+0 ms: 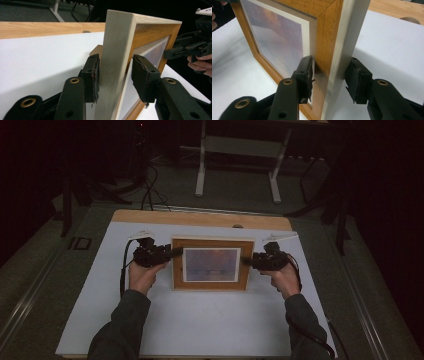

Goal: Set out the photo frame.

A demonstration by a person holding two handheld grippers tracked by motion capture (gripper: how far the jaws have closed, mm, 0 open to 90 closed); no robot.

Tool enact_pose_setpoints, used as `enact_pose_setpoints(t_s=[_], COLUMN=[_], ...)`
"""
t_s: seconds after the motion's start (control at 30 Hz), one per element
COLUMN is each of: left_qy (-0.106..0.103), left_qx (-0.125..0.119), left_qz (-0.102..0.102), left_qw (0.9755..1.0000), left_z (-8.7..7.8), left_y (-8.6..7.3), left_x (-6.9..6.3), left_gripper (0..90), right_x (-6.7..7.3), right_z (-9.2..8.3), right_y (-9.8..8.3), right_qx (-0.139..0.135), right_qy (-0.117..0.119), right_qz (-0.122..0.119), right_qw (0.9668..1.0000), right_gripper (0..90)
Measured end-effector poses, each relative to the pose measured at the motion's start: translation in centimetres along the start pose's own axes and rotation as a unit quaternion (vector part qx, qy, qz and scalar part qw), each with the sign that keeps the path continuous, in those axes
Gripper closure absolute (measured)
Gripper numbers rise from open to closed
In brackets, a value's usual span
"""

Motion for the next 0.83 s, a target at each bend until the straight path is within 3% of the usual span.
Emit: enact_pose_setpoints(t_s=[0.57,0.83], left_qy=[0.025,0.042], left_qx=[-0.001,0.000], left_qz=[0.016,0.028], left_qw=[0.9996,0.9987], left_z=[-1.2,-2.9], left_y=[0.4,0.3], left_x=[-0.1,-0.1], left_gripper=[49.3,47.9], right_x=[-0.3,-0.5], right_z=[-1.4,-2.6], right_y=[0.1,-0.3], right_qx=[-0.011,-0.014], right_qy=[-0.005,-0.004], right_qz=[-0.002,-0.005], right_qw=[0.9999,0.9999], right_gripper=[52.4,51.9])
Point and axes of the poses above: each handheld gripper's, and its own axes: z roughly forward along the jaws, y roughly out of its top, x roughly to its left, the point moved 8 cm from there along z, roughly forward along the jaws, and after that the axes turned 15 degrees about z, right-handed, at the moved point
